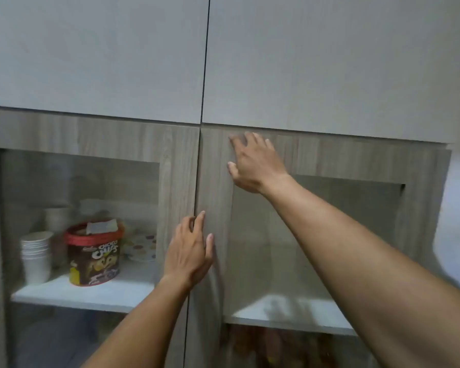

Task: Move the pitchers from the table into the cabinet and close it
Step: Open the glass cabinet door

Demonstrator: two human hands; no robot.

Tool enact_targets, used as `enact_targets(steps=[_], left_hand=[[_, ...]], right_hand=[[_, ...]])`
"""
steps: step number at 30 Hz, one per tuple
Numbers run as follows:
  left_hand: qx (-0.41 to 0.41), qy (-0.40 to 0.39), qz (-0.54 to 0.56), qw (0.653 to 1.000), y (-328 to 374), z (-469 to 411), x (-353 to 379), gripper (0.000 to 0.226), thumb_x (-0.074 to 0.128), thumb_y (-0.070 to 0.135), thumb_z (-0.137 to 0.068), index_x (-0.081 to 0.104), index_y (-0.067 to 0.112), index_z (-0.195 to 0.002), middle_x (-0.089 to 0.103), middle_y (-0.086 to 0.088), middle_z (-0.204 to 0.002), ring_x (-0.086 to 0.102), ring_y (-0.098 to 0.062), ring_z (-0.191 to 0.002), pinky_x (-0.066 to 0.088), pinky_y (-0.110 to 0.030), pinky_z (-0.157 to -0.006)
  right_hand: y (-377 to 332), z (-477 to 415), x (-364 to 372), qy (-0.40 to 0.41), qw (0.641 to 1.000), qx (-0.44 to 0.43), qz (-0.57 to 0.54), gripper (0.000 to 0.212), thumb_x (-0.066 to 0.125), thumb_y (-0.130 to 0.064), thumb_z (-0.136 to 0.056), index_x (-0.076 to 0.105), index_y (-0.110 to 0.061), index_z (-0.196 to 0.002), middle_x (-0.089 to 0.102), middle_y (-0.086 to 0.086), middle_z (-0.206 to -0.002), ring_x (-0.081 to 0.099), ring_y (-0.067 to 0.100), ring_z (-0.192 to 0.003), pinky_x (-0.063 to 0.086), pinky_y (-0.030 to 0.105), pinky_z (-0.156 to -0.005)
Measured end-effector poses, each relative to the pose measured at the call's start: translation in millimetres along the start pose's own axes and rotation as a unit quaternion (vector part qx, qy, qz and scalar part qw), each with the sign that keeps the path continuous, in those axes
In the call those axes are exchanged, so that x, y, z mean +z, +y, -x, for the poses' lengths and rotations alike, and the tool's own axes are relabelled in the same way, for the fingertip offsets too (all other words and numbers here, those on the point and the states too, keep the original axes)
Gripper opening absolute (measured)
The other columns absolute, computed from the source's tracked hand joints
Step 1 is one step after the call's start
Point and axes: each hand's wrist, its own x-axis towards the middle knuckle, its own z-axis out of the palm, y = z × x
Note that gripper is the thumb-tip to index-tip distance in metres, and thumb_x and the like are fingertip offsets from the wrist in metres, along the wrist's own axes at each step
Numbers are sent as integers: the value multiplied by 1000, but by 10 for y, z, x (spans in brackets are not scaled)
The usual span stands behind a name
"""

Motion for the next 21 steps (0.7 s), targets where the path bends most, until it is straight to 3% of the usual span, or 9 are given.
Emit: enact_targets(steps=[7, 12, 17, 21], left_hand=[[1, 15, -13, 1000, -16, -51, 268, 57, 50, 40, -93, 37, 19, -145, 42, -4, -123, 51, -19, -95, 52, -30, -67], [-31, 34, 23, 999, -8, -42, 334, 59, 56, 36, -92, 31, 23, -143, 40, -3, -125, 49, -16, -93, 53, -27, -63], [-111, 72, 122, 984, 39, -16, 238, 59, 59, 30, -92, 31, 19, -142, 43, -8, -131, 52, -22, -106, 45, -28, -77], [-159, 2, 199, 967, 26, 41, 54, 61, 54, 41, -95, 33, 14, -146, 49, -11, -142, 52, -29, -125, 45, -40, -100]], right_hand=[[-29, -326, 217, 7, 1000, -1, 24, 60, 49, -42, -93, 40, -14, -146, 43, 24, -144, 39, 42, -134, 36, 60, -108], [-50, -379, 223, 18, 1000, 12, 11, 56, 49, -37, -92, 41, -12, -142, 46, 22, -140, 42, 40, -129, 38, 58, -102], [-86, -424, 0, -3, 999, 32, -9, 50, 44, -35, -95, 46, -9, -137, 45, 20, -138, 41, 39, -127, 36, 58, -100], [-168, -316, -248, -26, 998, 47, -17, 52, 40, -43, -97, 48, -9, -136, 43, 19, -140, 38, 37, -131, 33, 58, -103]])
